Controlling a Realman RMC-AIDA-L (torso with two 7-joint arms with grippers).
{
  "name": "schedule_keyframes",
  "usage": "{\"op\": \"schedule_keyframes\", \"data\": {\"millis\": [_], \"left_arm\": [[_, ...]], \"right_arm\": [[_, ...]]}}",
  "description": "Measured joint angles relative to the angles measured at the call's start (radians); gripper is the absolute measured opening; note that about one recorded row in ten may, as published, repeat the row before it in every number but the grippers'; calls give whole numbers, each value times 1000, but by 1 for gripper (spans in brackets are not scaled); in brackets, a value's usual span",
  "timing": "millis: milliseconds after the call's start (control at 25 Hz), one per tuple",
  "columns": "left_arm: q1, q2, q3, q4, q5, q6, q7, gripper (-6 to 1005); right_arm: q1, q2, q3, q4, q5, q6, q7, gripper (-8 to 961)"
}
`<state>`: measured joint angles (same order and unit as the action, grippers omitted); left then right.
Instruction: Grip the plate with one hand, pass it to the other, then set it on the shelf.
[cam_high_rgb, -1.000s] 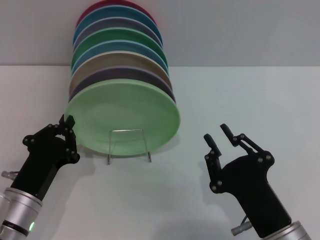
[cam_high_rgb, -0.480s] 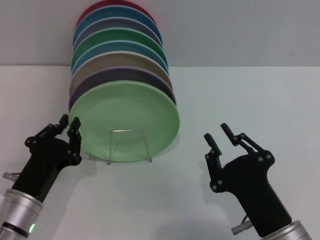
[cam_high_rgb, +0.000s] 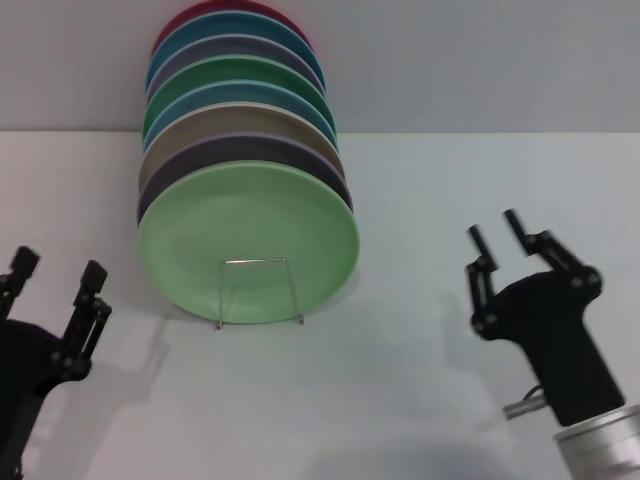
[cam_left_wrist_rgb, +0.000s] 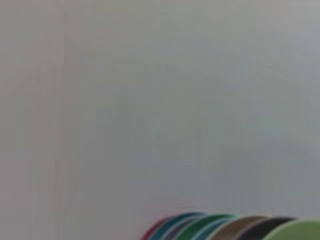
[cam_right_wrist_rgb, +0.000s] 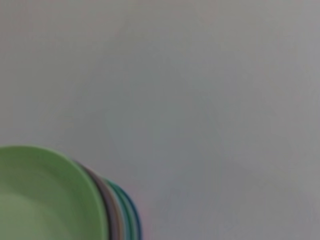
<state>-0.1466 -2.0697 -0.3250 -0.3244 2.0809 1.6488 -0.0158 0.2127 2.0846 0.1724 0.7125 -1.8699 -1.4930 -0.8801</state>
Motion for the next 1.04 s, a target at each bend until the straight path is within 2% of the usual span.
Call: {"op": "schedule_keyframes", "data": {"millis": [440, 680, 760, 1040], "left_arm": [[-31, -3, -49, 32, -9, -17, -106, 852], [-34, -4, -126, 33, -10, -51, -168, 852], [-34, -4, -132, 35, -10, -54, -166, 852], [-28, -4, -150, 39, -12, -82, -107, 852]], "right_arm": [[16, -7, 100, -194, 0, -32, 433, 397], [91, -2, 139, -454, 0, -21, 926, 412], [105, -2, 160, -484, 1, -17, 983, 412], [135, -1, 181, -529, 2, 4, 985, 412]]}}
